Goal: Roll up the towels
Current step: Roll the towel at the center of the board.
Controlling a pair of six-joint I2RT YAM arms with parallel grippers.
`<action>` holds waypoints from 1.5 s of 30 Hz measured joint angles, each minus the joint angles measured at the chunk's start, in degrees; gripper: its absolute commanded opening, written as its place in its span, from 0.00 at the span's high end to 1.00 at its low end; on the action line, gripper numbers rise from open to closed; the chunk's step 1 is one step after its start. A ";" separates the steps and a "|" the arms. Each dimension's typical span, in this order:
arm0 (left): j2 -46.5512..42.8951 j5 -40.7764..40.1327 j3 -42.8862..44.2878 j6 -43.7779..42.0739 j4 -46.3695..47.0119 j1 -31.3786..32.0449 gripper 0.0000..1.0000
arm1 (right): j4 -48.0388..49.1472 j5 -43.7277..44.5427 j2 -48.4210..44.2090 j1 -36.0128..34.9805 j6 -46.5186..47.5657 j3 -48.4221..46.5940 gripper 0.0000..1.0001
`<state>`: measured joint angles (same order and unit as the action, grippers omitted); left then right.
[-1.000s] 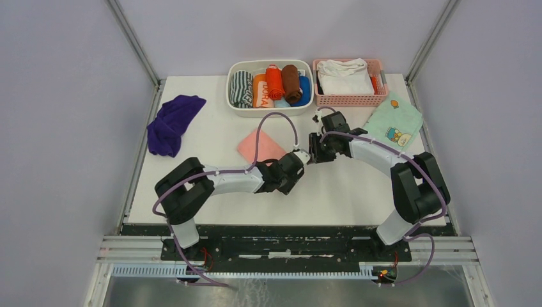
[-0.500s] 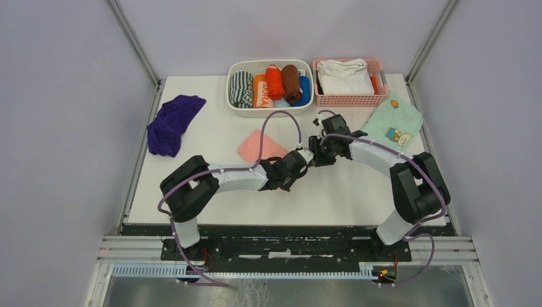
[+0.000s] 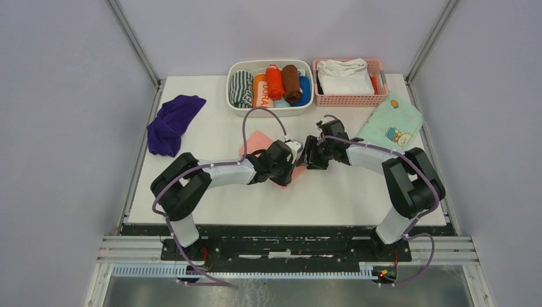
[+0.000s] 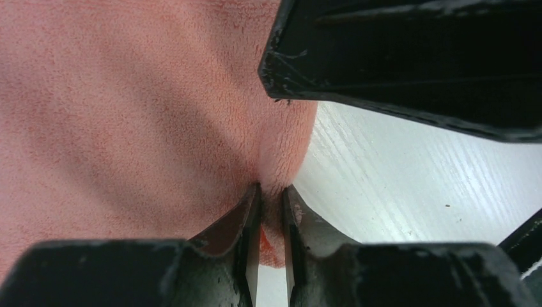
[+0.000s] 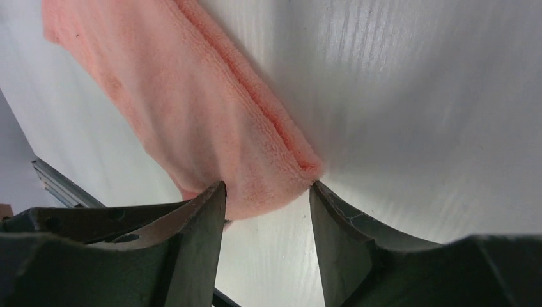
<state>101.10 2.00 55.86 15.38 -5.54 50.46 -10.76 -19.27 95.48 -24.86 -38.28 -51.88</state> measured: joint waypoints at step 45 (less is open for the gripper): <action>-2.54 4.13 -3.63 7.52 3.89 -2.84 0.47 | 1.42 2.08 5.09 -0.79 -15.02 0.31 0.93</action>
<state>98.56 6.13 52.23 22.90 -1.65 47.62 -9.34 -17.19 100.57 -25.65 -53.30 -51.57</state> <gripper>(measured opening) 0.444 0.106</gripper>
